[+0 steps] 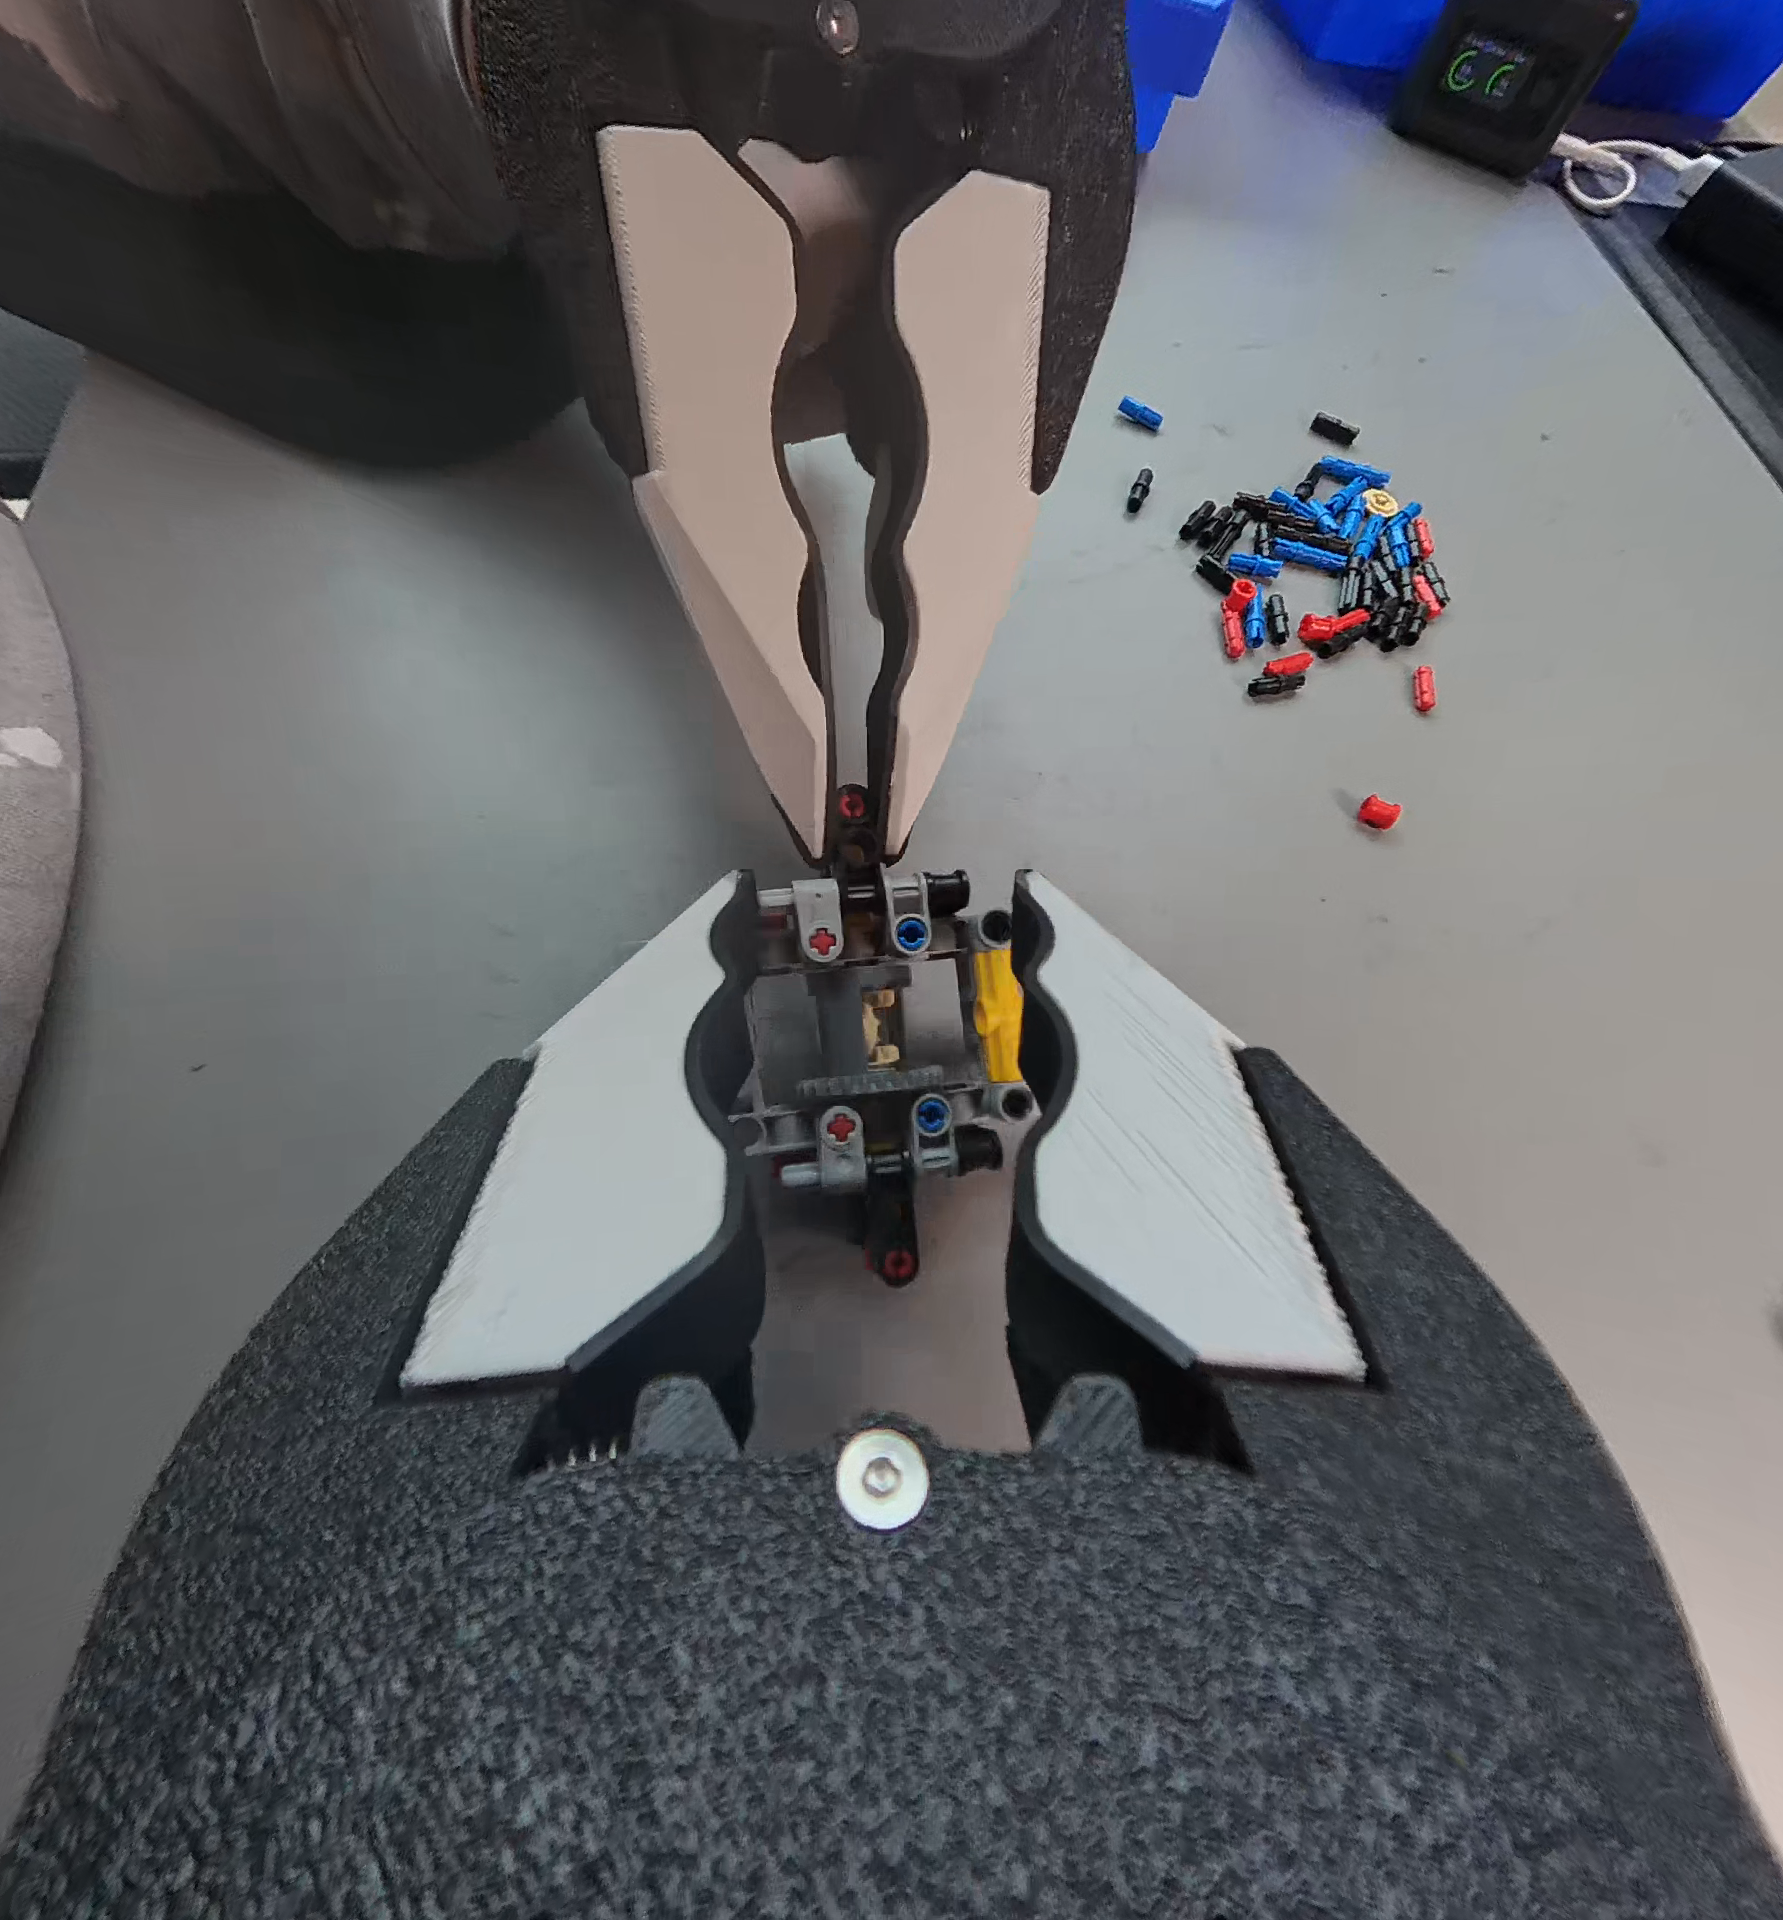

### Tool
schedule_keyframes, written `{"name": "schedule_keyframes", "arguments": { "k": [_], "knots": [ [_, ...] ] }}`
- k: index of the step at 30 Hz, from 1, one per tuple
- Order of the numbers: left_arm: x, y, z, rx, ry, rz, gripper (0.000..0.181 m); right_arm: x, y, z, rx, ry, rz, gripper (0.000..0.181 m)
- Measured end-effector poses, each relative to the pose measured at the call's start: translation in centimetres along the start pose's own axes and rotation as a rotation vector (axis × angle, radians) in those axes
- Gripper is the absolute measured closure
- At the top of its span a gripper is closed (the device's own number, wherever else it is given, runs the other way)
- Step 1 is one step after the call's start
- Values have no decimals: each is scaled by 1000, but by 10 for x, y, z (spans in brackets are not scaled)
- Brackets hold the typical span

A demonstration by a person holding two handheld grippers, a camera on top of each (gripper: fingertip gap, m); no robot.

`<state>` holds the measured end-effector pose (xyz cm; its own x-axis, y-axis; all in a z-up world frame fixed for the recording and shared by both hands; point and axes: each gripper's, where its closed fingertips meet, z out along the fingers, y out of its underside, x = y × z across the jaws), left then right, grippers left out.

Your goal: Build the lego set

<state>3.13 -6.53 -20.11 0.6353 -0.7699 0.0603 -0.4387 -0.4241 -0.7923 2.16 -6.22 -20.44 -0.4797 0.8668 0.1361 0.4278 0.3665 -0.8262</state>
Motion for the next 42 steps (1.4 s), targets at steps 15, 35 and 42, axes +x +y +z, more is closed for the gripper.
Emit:
{"name": "schedule_keyframes", "arguments": {
  "k": [15,35,42],
  "knots": [
    [0,-31,-37,297,182,-181,102,9,-45,-30,327,17,42,141],
    [31,-50,-4,296,234,-145,80,-6,-86,-39,600,-192,311,140],
    [26,-46,-5,270,177,-126,111,-3,-79,-36,576,-218,406,140]
  ]
}}
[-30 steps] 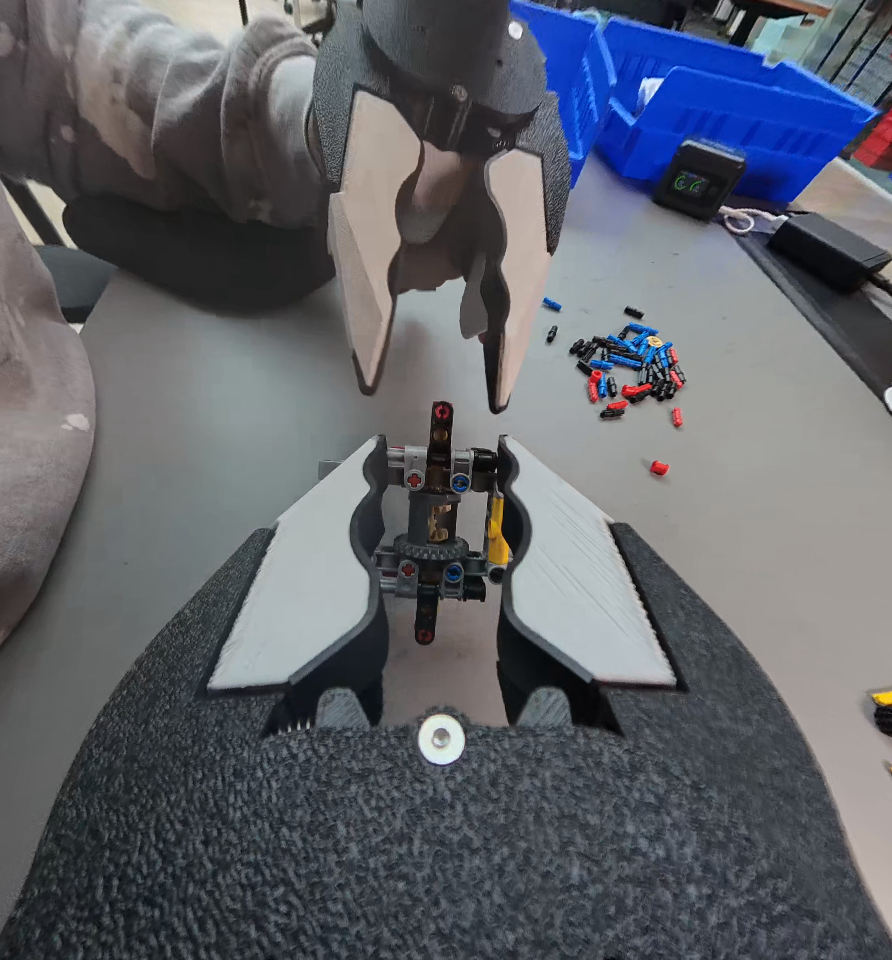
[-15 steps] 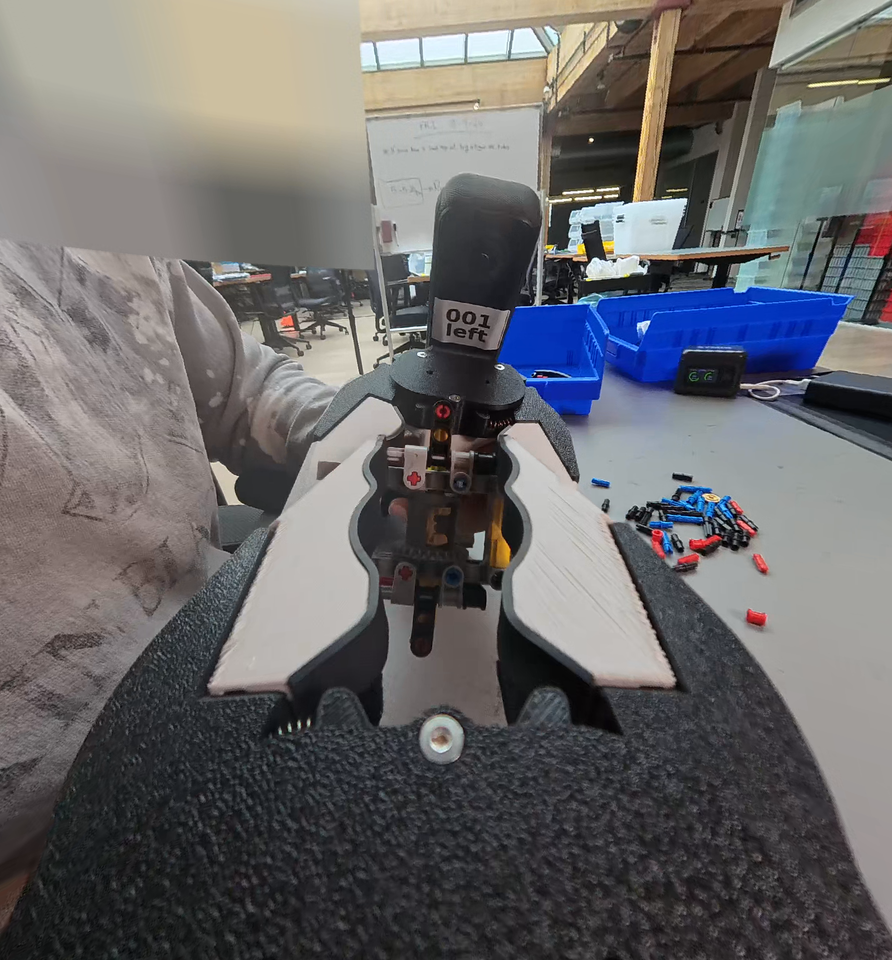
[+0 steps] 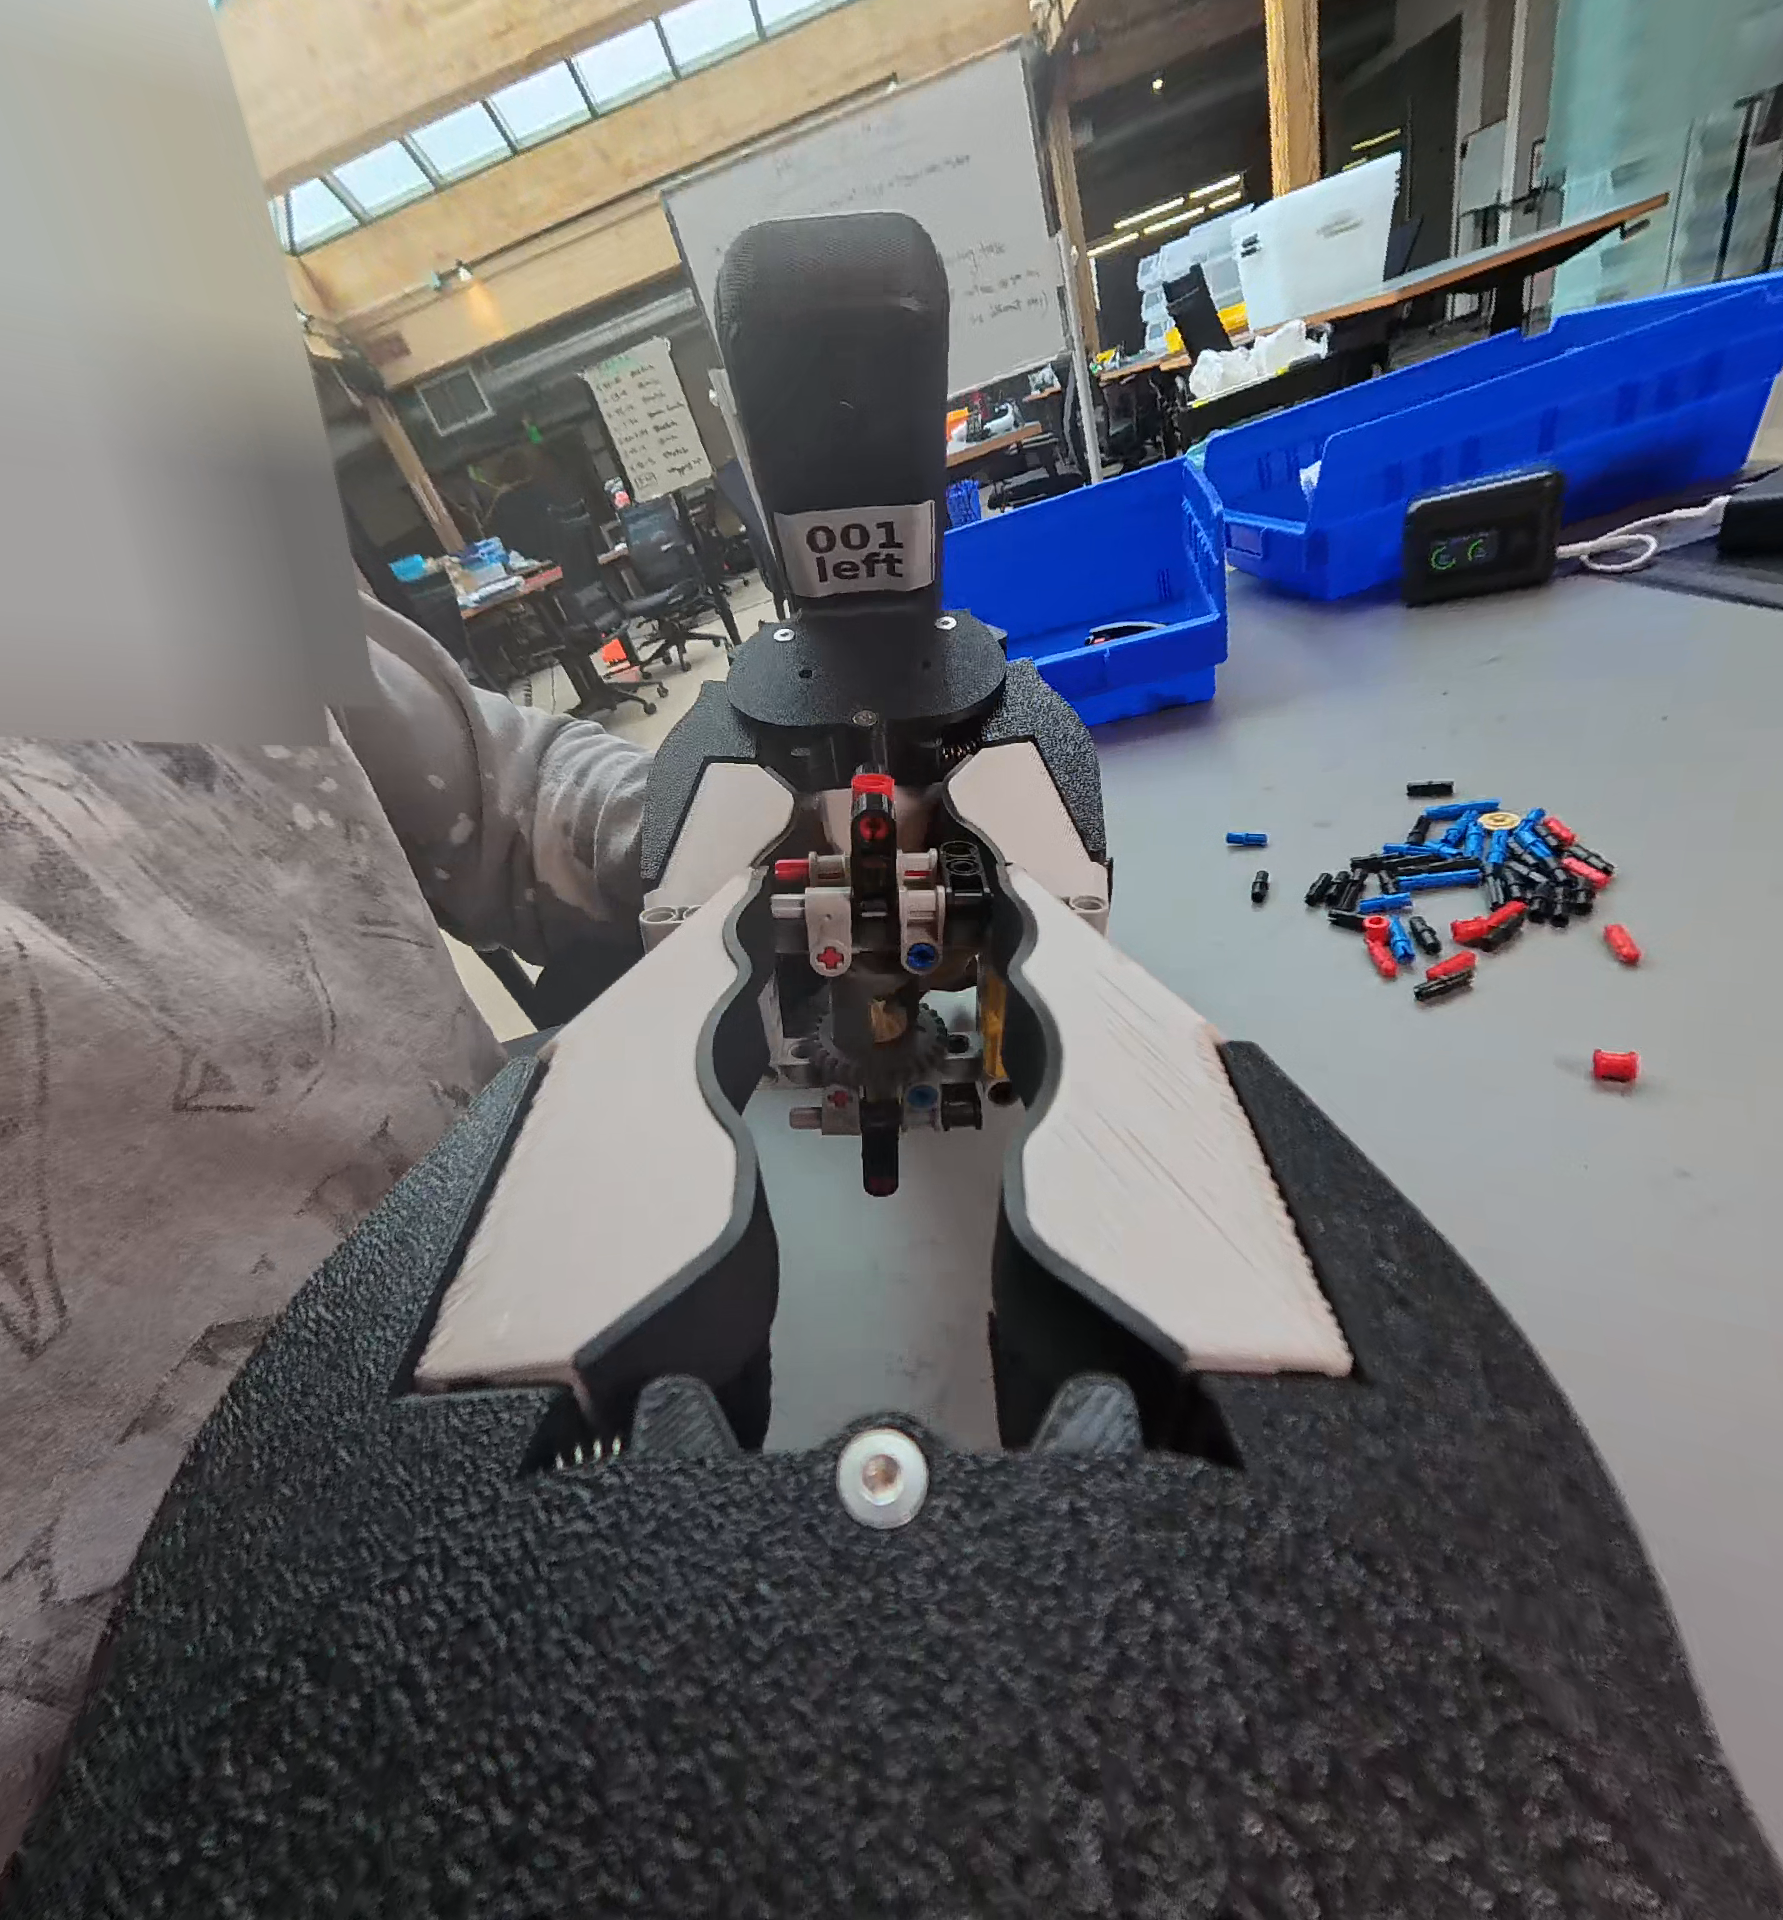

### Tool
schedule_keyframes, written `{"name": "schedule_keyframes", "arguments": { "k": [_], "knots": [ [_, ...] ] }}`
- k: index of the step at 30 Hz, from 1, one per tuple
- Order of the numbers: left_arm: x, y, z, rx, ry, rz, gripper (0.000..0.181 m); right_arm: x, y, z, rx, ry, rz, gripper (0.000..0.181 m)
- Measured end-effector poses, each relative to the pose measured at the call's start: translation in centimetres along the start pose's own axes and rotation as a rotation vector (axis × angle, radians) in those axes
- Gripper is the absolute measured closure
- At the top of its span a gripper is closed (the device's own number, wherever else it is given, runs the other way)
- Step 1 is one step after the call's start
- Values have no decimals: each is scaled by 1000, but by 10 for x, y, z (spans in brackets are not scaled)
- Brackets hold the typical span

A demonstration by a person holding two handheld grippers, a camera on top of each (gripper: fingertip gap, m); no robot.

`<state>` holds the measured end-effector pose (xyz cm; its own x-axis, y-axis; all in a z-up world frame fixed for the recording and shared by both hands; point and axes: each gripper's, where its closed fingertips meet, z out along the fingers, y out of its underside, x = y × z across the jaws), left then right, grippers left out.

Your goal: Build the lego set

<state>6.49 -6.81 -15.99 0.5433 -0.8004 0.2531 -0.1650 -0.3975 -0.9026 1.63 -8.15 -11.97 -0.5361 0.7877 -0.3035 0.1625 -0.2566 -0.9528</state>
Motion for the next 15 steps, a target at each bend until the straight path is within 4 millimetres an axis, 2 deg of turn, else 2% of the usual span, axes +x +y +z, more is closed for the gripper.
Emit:
{"name": "schedule_keyframes", "arguments": {
  "k": [3,8,15],
  "knots": [
    [-7,3,-1,9,20,-99,111,10,3,2,2,26,72,141],
    [-5,-4,-5,57,64,-142,111,11,-2,-5,58,-24,142,141],
    [-4,-3,-13,47,98,-170,116,7,-4,-8,60,-32,54,141]
  ]
}}
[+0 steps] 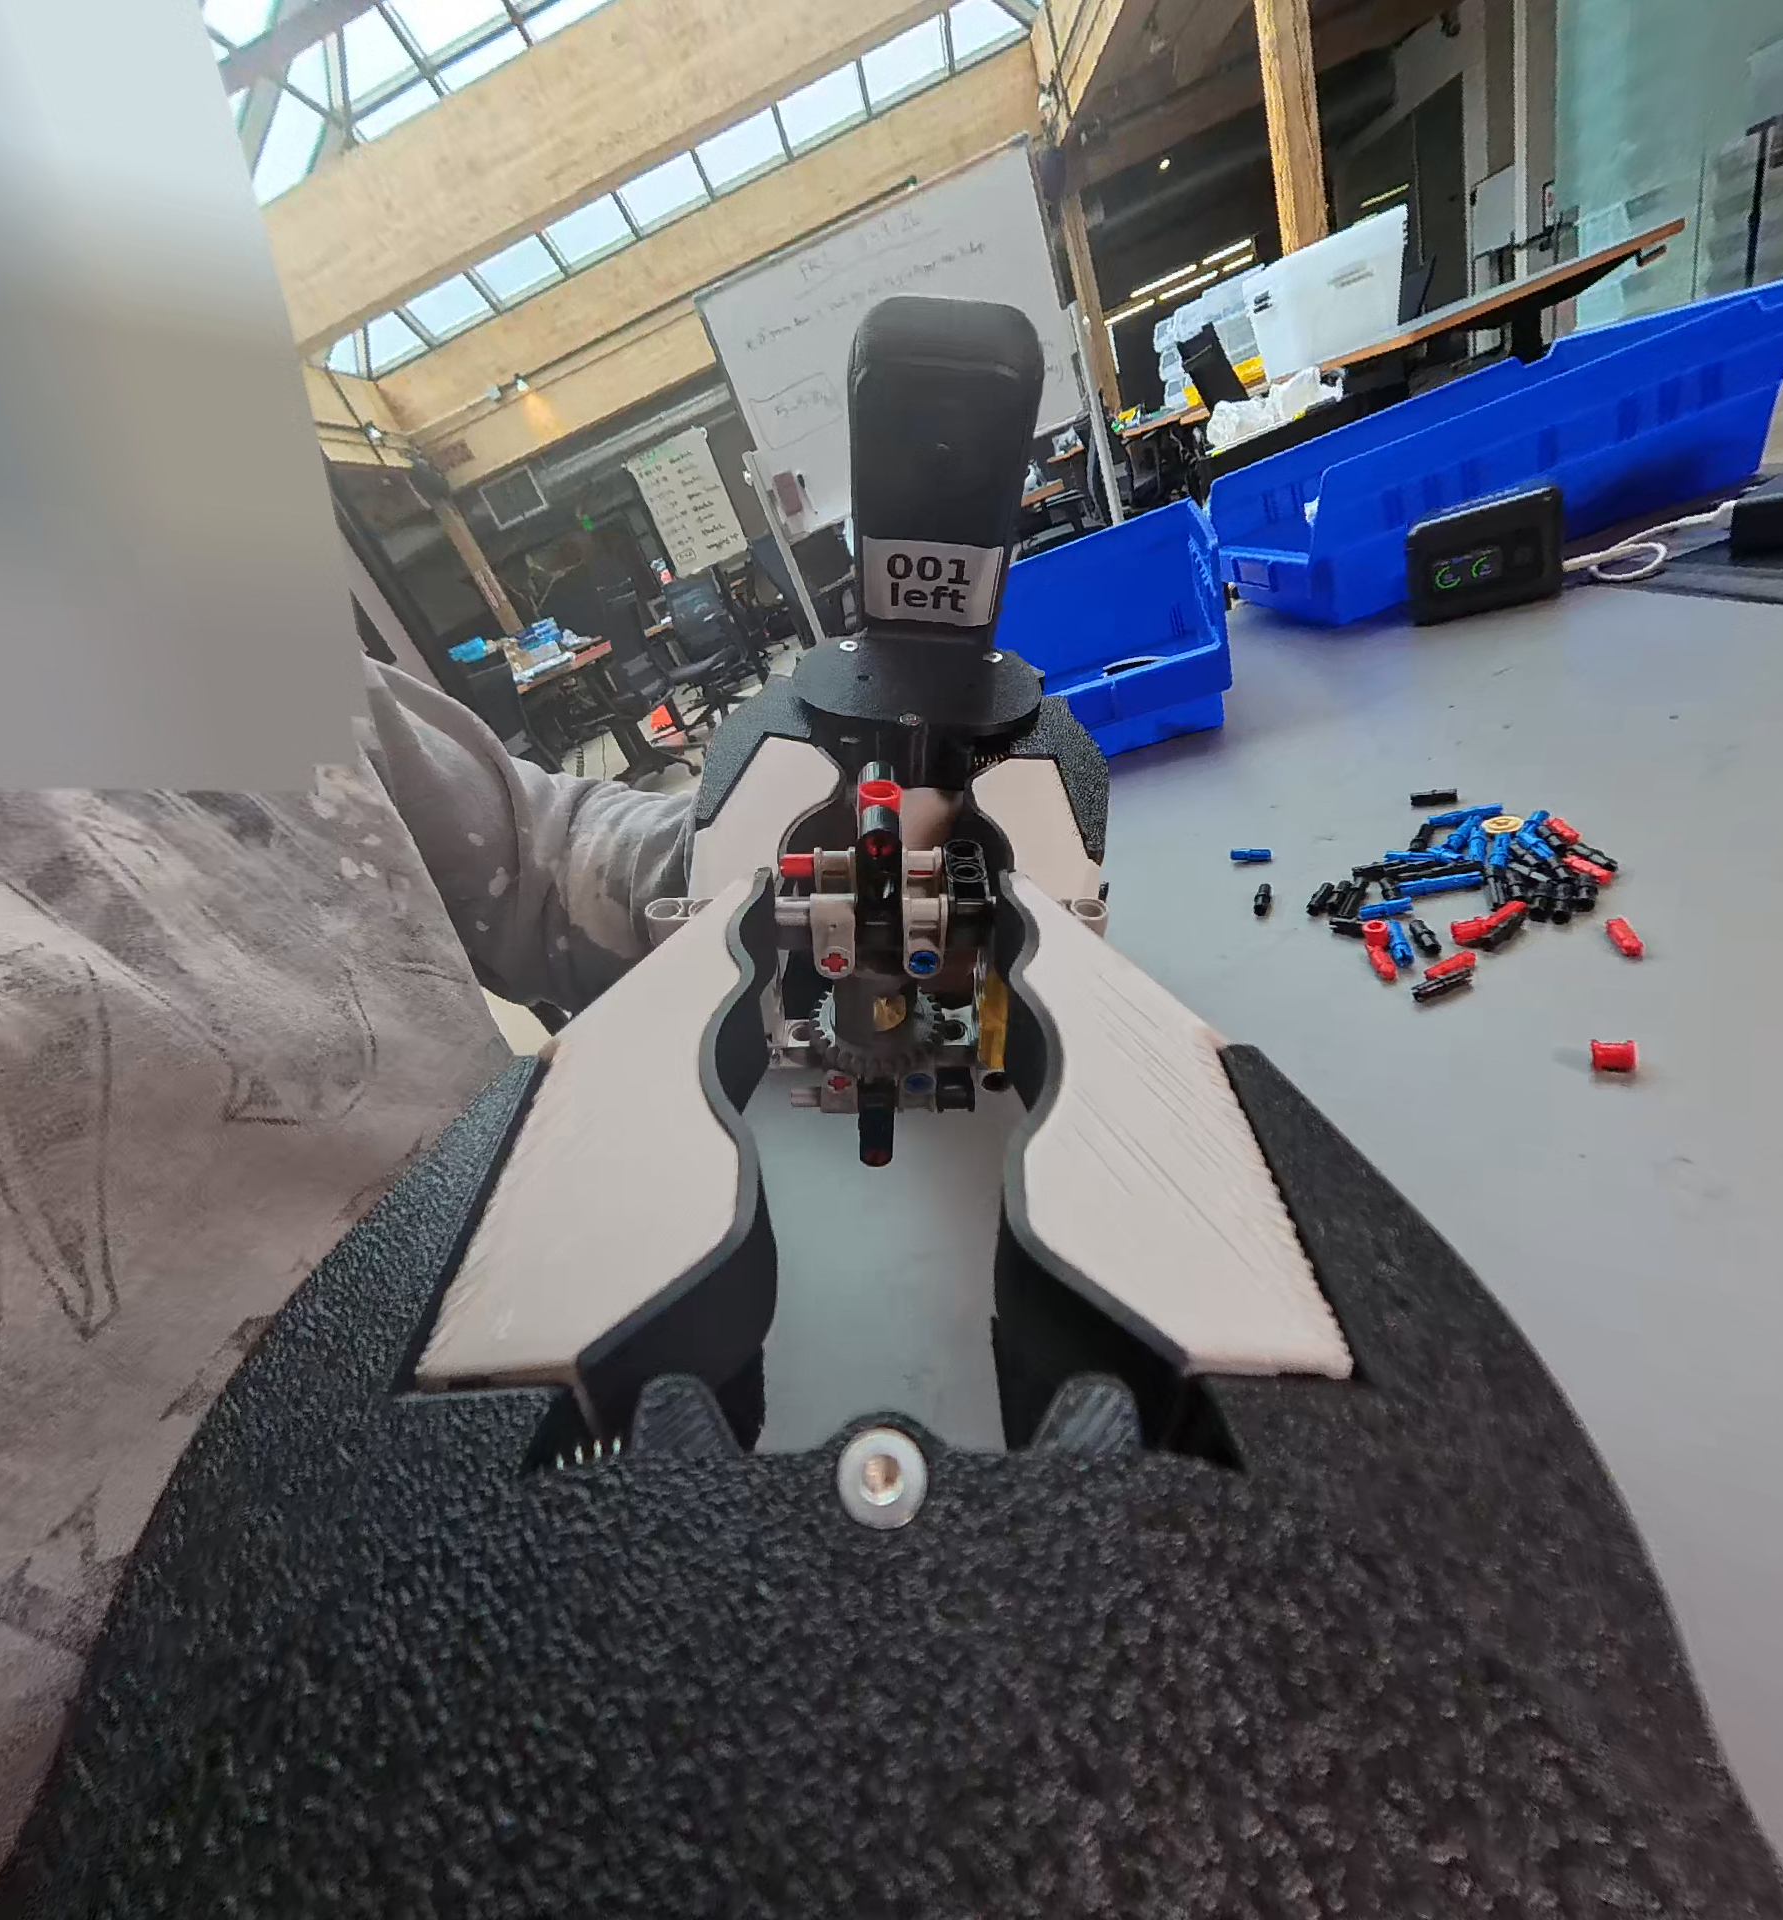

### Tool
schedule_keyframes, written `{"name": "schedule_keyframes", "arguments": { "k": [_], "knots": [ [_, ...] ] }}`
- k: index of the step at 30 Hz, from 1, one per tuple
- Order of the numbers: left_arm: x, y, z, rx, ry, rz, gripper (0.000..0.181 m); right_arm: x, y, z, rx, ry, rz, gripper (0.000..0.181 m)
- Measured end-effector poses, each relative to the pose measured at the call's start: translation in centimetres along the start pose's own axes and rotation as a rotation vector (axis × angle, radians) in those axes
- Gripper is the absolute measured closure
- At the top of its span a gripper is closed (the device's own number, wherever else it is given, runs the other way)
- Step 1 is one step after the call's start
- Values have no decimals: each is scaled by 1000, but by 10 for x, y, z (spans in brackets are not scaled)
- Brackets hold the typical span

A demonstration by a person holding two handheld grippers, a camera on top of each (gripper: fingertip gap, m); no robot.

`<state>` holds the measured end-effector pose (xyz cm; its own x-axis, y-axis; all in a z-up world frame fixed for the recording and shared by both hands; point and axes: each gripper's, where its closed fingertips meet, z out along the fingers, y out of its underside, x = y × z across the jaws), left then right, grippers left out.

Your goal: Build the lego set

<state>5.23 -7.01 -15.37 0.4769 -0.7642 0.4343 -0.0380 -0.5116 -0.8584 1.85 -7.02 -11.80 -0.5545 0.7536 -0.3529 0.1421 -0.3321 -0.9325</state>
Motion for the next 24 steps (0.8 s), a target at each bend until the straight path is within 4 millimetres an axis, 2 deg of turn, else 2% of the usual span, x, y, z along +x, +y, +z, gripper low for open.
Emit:
{"name": "schedule_keyframes", "arguments": {
  "k": [7,11,13,17,24],
  "knots": [
    [1,13,2,-85,-21,44,116,-4,9,-3,-83,12,-101,142],
    [-14,24,2,-151,-104,46,116,0,-1,-10,-58,40,-107,143],
    [-20,32,2,-196,-141,56,116,4,-1,-14,-90,72,-140,150],
    [-25,40,2,-251,-176,83,116,10,15,-17,-230,99,-218,166],
    [-24,51,5,-324,-184,118,116,7,36,-10,-417,29,-316,168]
  ]
}}
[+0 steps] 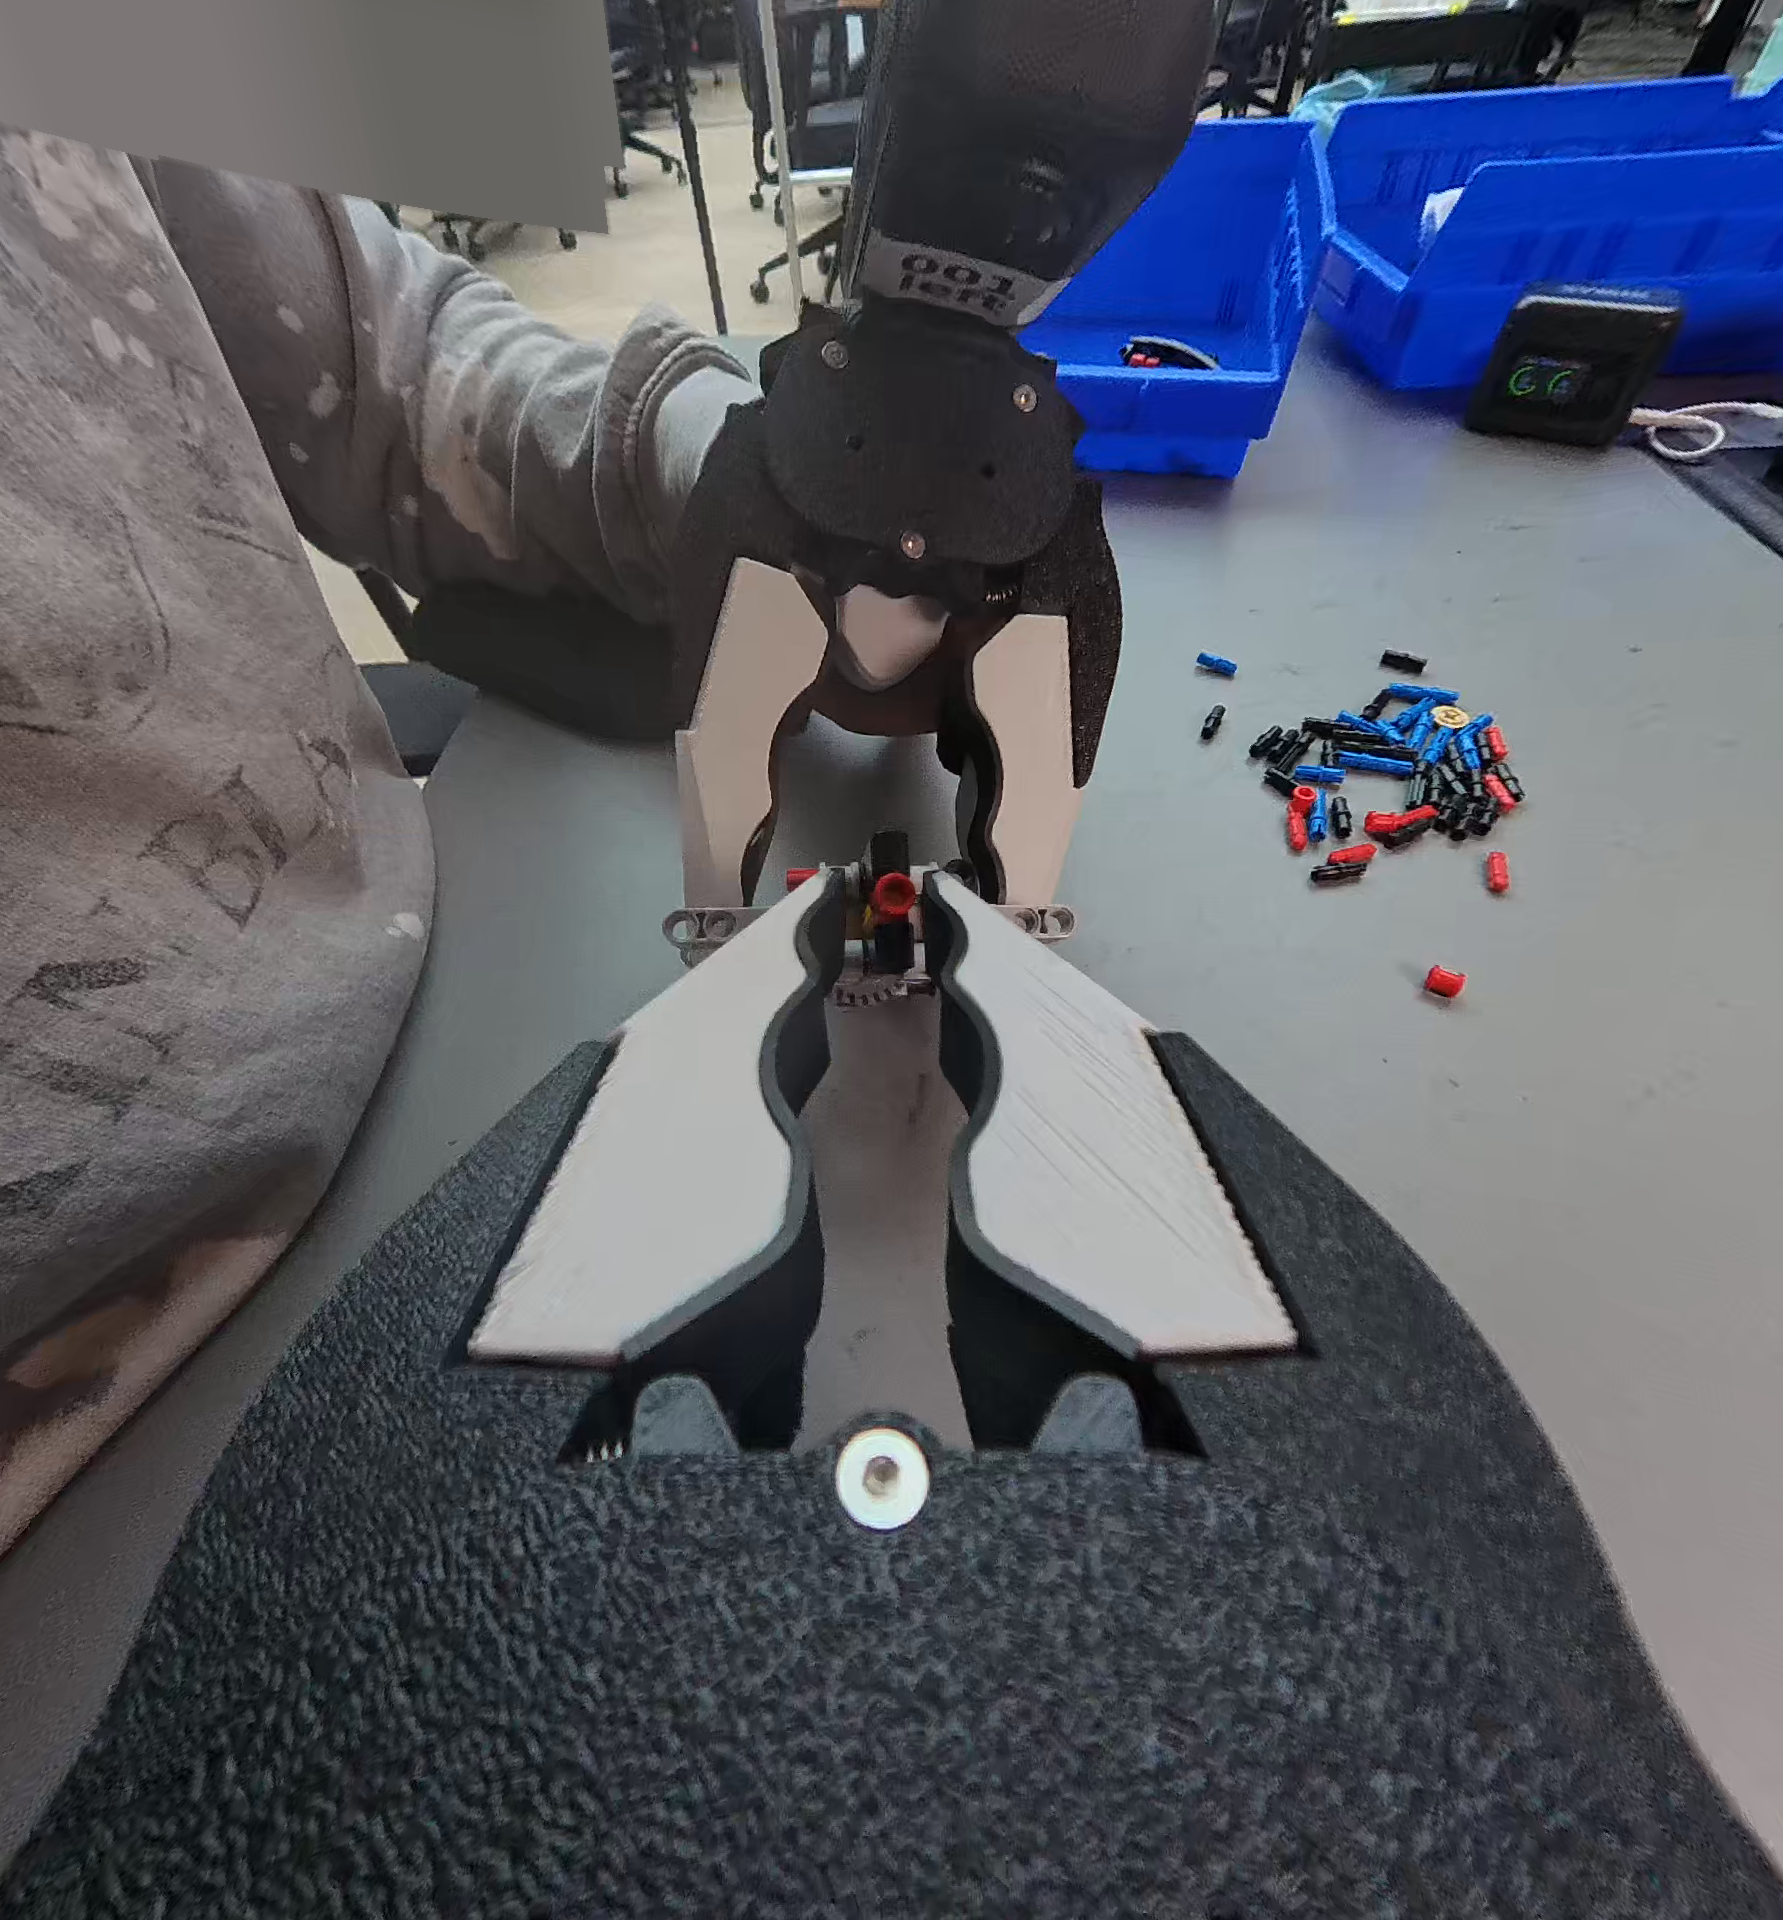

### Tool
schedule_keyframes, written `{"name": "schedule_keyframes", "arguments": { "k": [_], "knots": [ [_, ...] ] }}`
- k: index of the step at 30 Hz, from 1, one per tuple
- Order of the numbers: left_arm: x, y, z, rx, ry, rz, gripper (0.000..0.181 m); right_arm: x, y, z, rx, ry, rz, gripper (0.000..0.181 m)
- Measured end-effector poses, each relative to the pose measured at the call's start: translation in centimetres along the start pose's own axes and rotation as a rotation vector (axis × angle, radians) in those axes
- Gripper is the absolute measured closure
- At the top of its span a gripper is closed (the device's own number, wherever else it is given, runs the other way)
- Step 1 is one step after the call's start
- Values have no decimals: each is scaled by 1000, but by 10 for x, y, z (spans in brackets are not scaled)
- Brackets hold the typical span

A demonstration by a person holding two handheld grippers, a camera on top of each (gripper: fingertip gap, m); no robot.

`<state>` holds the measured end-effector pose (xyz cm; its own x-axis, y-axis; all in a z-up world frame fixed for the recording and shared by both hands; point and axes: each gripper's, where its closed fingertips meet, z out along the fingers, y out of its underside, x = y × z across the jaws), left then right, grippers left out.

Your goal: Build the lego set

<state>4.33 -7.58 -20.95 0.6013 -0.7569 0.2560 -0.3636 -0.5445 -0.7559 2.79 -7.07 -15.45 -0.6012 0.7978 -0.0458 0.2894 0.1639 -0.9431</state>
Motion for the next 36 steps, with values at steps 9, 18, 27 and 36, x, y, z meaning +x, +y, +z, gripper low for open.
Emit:
{"name": "schedule_keyframes", "arguments": {
  "k": [9,18,27,36],
  "knots": [
    [-4,1,-5,14,7,-12,116,5,8,3,-9,-21,11,175],
    [-1,-29,-43,226,49,-7,147,2,12,5,-131,-1,-41,175],
    [0,-37,-39,208,-98,159,162,-2,9,5,-284,85,-162,175],
    [8,-35,-36,152,-132,257,171,-6,7,9,-286,79,-167,175]
  ]
}}
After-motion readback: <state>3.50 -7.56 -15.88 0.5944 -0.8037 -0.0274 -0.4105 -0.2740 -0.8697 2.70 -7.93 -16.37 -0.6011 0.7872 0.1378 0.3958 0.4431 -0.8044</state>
